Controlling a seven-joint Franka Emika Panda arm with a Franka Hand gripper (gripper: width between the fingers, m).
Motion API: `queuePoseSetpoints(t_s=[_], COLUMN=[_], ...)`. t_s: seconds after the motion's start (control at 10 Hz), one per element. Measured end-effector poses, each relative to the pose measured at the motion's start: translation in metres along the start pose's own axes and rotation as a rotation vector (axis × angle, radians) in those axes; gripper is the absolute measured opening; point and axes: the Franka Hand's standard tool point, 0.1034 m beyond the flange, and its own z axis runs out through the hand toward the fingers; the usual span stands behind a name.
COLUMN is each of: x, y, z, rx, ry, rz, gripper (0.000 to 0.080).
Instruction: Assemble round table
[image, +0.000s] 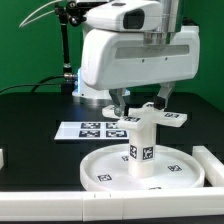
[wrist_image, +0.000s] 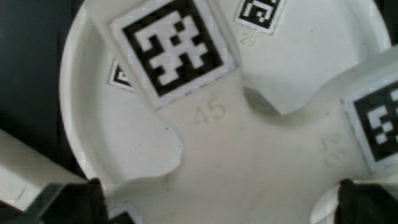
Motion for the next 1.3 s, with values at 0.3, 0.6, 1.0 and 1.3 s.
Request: queuePoseSetpoints(t_s=[0.3, 0.6, 1.0, 1.3], x=[0.002, 0.002, 0.002, 0.002], y=[-0.001, -0.003, -0.003, 0.004], z=[0.000, 0.000, 0.000, -0.011], rx=[-0.002, 0.001, 0.001, -0.001], ry=[0.001, -0.005, -0.005, 0.017], rz=[0.024, 0.056, 0.056, 0.182], gripper=[0.0648, 0.0648, 0.0648, 0.0648])
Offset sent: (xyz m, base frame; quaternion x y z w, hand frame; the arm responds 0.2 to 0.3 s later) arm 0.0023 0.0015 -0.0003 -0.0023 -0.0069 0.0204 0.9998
